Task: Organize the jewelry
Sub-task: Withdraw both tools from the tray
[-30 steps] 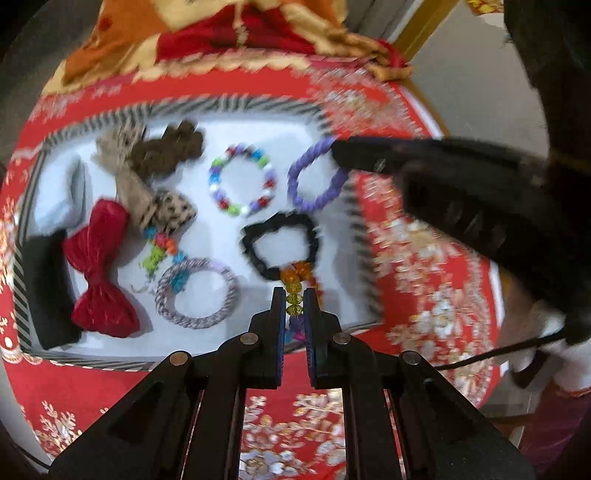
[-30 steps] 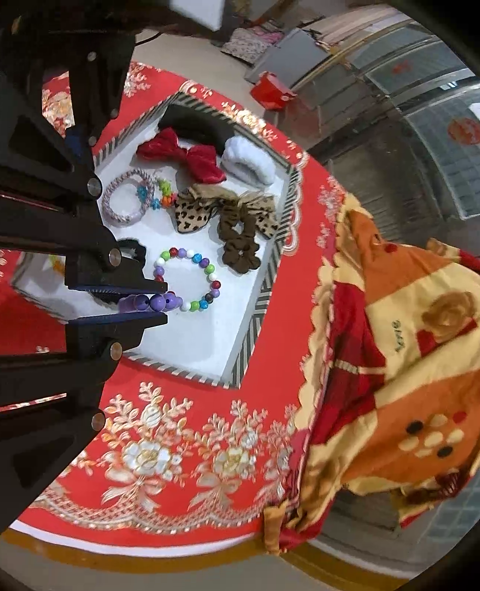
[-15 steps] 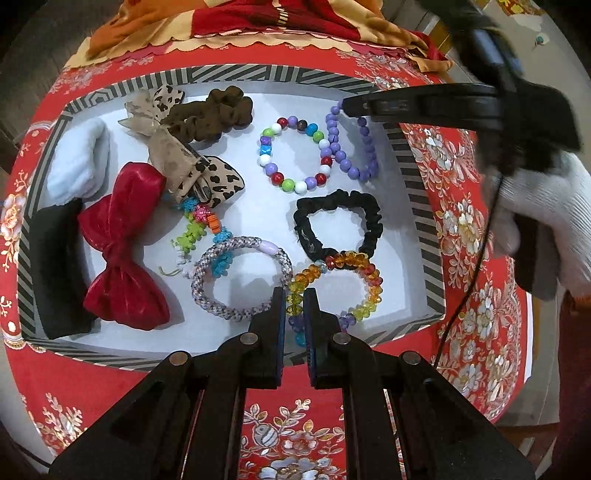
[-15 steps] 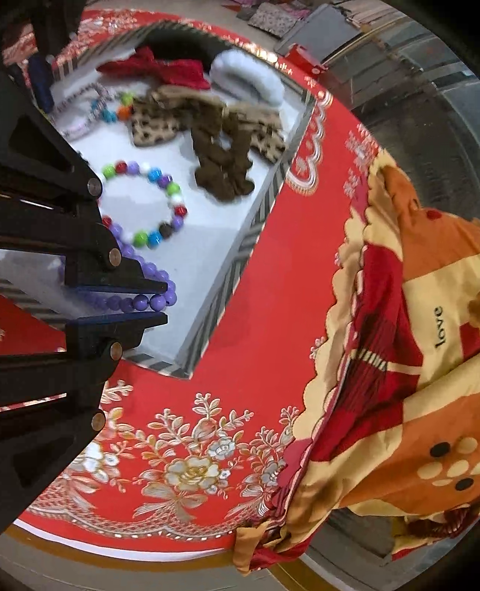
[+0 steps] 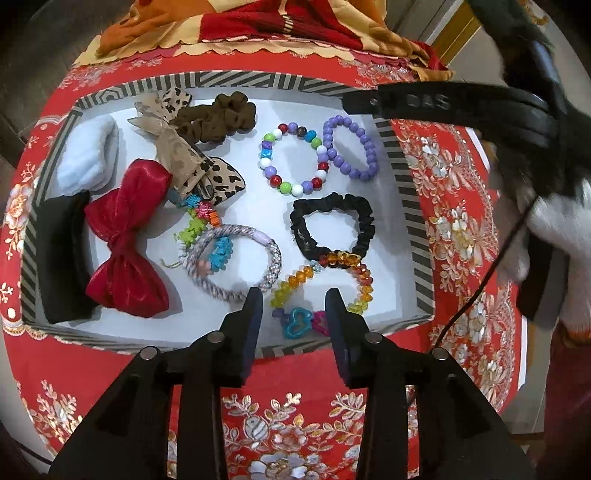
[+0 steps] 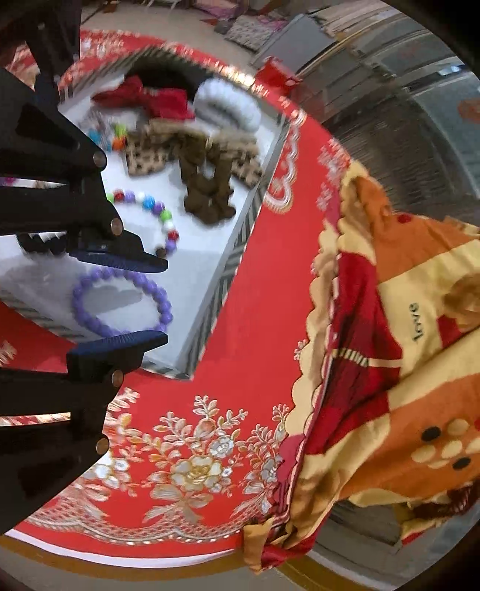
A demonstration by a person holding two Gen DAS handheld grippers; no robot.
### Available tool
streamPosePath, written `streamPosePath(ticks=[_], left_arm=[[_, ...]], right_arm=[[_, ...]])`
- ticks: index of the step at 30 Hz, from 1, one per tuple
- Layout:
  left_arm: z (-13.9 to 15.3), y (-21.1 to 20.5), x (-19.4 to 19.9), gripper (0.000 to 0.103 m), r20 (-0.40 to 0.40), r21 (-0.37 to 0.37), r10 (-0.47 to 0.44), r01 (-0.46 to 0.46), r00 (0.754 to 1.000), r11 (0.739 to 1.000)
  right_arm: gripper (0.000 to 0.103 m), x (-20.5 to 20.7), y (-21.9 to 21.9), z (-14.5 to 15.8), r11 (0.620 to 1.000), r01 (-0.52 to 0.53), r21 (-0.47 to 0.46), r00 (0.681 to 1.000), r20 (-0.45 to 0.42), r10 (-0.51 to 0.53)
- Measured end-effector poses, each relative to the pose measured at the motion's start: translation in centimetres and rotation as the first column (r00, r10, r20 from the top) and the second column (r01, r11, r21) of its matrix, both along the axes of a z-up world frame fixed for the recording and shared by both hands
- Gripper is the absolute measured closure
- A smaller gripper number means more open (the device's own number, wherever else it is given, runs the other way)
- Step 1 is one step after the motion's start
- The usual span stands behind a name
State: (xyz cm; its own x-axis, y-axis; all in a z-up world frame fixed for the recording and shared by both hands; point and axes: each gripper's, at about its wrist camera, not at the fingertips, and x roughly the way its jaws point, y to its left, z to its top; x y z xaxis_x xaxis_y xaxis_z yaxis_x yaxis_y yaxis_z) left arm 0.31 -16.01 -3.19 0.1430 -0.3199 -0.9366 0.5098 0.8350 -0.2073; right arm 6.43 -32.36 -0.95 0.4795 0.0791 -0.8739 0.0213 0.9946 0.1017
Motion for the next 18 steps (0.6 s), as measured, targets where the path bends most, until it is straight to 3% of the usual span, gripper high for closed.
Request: streamPosePath(ticks=[8,18], left_arm=[[2.1,3.1,-0.6,0.066,0.067,0.003,0.084,-0.085,0.994,0.996],[3.9,7.6,-0.2,0.066,0.192,0.032,0.208,-0.218,0.959,0.975]], right_arm=[[0.070,-5.2,2.3,2.1,0.994,0.103,0.035,0.993,0.050,-0.104],[0.066,-10.2,5.2,2.7,0.981,0.169,0.091,0.982,0.069,-0.175]])
